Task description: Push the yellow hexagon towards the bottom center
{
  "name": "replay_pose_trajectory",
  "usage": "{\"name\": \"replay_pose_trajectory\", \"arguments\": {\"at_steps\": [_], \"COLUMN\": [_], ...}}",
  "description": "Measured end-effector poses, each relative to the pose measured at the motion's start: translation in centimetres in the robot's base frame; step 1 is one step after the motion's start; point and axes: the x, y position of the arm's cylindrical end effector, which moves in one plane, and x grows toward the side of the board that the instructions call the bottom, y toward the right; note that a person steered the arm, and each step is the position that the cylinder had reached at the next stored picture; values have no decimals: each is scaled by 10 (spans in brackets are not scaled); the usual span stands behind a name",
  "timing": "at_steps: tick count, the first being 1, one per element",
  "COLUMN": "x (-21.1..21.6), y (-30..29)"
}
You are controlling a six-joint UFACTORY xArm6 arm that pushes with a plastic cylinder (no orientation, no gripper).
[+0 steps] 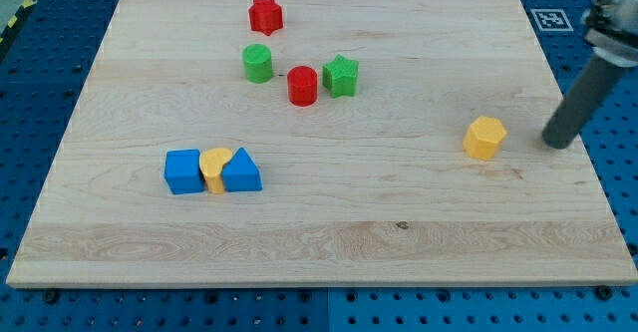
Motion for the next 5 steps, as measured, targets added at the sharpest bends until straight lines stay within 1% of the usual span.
{"name": "replay_pose_trajectory", "arguments": {"at_steps": [3,4,5], "x": [-8,-7,-6], "y": [-164,-207,-227]}}
